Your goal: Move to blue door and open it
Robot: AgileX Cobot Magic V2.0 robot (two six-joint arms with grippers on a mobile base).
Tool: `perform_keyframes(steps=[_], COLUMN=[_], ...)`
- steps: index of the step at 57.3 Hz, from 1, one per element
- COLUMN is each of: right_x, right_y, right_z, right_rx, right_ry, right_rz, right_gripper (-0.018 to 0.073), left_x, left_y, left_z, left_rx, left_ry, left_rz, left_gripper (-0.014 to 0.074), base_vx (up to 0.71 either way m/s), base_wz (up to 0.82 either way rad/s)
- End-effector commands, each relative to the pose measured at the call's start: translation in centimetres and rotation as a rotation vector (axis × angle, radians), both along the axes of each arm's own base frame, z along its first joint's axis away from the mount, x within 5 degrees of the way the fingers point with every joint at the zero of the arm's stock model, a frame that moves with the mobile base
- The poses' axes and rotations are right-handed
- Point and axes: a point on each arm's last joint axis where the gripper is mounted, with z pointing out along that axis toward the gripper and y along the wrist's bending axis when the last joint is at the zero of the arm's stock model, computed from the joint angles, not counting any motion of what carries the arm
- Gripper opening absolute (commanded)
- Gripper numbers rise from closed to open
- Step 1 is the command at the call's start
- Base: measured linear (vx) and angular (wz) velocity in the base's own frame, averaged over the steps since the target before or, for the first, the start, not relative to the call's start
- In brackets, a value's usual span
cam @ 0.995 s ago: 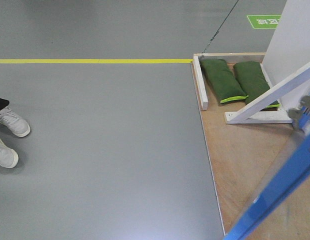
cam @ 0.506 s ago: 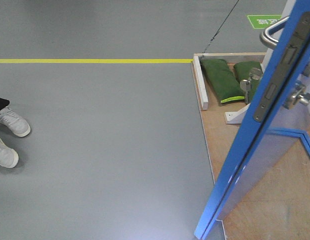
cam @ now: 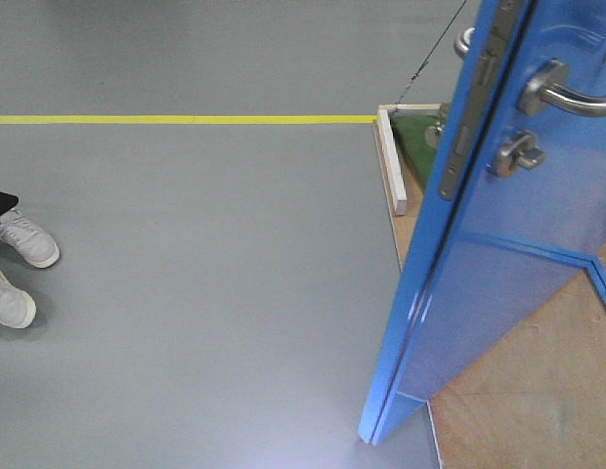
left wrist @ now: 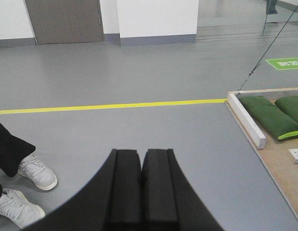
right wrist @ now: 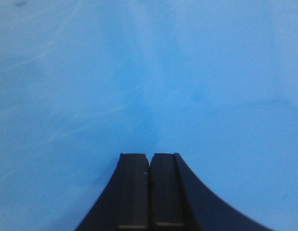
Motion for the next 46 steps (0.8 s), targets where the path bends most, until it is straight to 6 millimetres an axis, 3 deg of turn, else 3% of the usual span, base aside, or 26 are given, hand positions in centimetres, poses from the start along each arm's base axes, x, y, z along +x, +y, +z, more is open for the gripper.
perform_keyframes(steps=[1,24,46], right_x=[-0.3,2.0,2.2], right_y=[0.5,0.3,0.3], right_z=[1.6,0.5,0.3], right_rx=[0.023,0.037,0.147], right_ry=[-0.088,-0.1,-0.082], right_rz=[0.004,-0.035,-0.026], right_gripper=[0.0012,0.0012,0.0012], left_x=[-0.1,-0.1,-0.1], left_y=[-0.1,-0.1,-0.1], left_z=[1.7,1.7,1.7], left_rx=[-0.01,-0.01,-0.01], left_ry=[-0.122,-0.122,-0.122], left_rz=[-0.011,-0.011,-0.011], left_gripper=[0.0073,0.0073,0.0073], base_vx=[0.0,0.0,0.0], base_wz=[0.0,0.0,0.0])
